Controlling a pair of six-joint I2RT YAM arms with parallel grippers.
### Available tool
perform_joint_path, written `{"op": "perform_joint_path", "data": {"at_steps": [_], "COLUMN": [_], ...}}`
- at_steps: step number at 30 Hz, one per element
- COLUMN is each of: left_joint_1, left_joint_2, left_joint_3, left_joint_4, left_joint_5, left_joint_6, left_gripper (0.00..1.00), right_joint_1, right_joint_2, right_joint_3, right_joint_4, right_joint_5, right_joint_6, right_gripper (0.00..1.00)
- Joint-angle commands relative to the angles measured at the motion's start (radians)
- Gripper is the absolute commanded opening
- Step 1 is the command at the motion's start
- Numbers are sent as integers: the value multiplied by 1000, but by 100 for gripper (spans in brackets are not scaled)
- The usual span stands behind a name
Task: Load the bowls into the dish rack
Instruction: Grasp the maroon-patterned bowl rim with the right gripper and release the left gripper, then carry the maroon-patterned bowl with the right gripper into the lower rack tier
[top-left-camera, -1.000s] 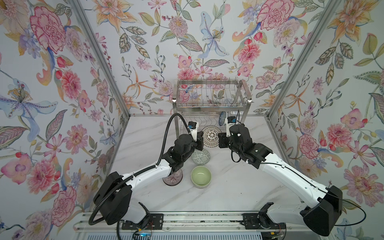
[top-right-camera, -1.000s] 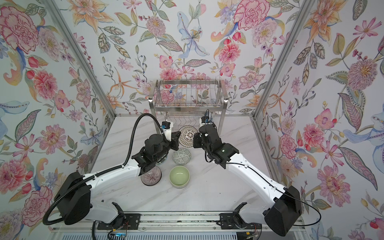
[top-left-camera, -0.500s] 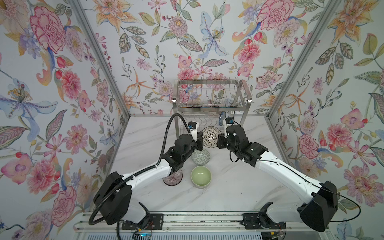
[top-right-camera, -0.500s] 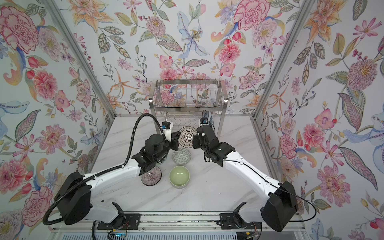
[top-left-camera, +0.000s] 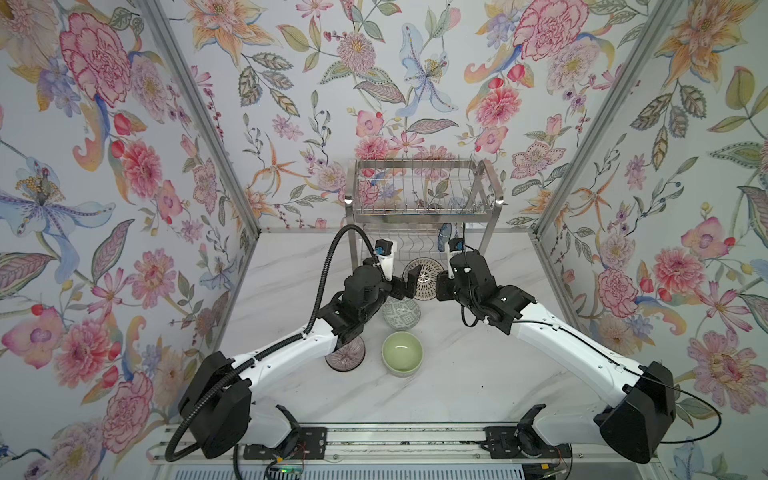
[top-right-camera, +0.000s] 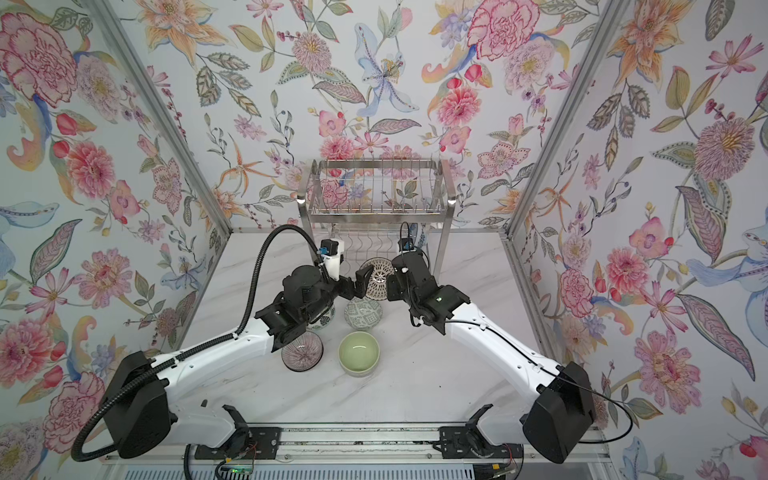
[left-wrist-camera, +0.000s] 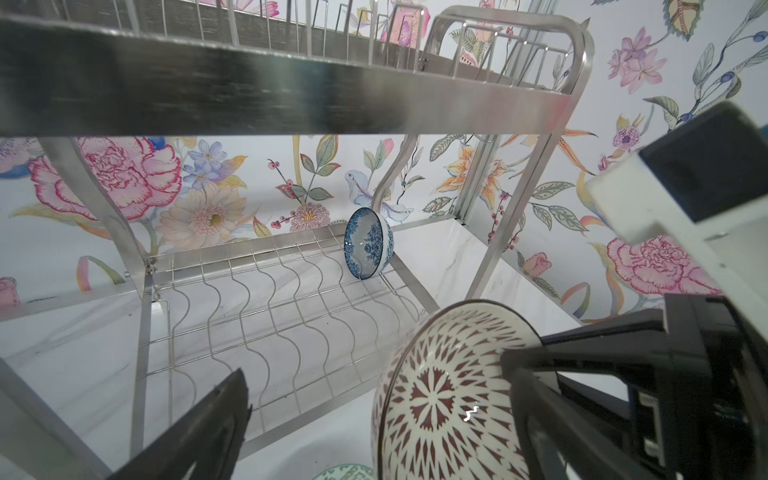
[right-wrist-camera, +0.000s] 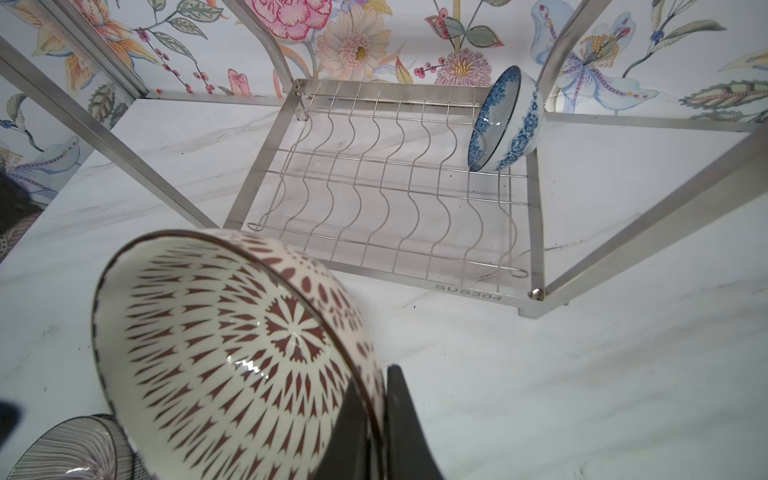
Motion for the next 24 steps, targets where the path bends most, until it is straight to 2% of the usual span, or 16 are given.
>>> {"op": "perform_joint_path", "data": {"at_steps": [1,4,9,17,24], "left_joint_1": [-9,-1,86,324,447], "left_joint_2": [-93,-175,-281,-391,-394], "left_joint_3": [28,25,12,-19,-36], "left_joint_4": [-114,-233,-434,-577,-568], "left_joint_5": [-46,-126,-192,-139,-56], "left_joint_6": [75,115,142,154,173], "left_gripper": [99,99,99,99,99], "right_joint_1": [1,5,41,131,136], "right_joint_2": [-49,-53,-51,-6,190], "right_joint_3": [1,10,20,17,74], "right_joint_4": [4,-30,-49,87,264], "right_joint_5": [77,138,297,522,651], "right_joint_6": [-47,-101,-307,-732,-1070], "right_gripper": [0,0,0,0,0]}}
